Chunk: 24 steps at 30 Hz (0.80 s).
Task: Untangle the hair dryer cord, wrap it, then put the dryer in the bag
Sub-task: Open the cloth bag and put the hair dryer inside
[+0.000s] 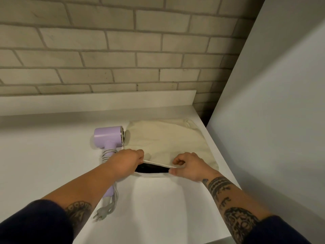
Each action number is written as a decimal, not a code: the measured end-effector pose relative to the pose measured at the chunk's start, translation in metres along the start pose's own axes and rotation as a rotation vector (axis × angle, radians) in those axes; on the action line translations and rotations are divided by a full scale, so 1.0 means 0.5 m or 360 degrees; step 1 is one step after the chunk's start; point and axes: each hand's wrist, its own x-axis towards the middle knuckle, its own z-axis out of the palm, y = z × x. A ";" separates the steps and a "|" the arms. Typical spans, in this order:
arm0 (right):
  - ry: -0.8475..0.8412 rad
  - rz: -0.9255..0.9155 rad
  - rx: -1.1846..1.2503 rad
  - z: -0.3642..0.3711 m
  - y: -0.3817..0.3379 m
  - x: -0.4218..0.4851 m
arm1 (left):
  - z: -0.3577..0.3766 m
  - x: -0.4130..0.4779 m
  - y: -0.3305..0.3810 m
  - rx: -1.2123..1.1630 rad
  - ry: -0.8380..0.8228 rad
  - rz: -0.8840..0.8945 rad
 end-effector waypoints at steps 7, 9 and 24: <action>0.0265 -0.0124 -0.0036 0.060 -0.020 -0.010 | 0.009 -0.015 -0.025 -0.0093 -0.0087 0.0125; 0.0380 -0.0038 0.0027 0.058 -0.012 -0.013 | 0.006 -0.017 -0.030 -0.0071 -0.0077 0.0147; 0.0241 0.0032 0.0535 0.079 -0.254 0.041 | -0.085 -0.063 -0.181 -0.1230 0.0743 -0.0612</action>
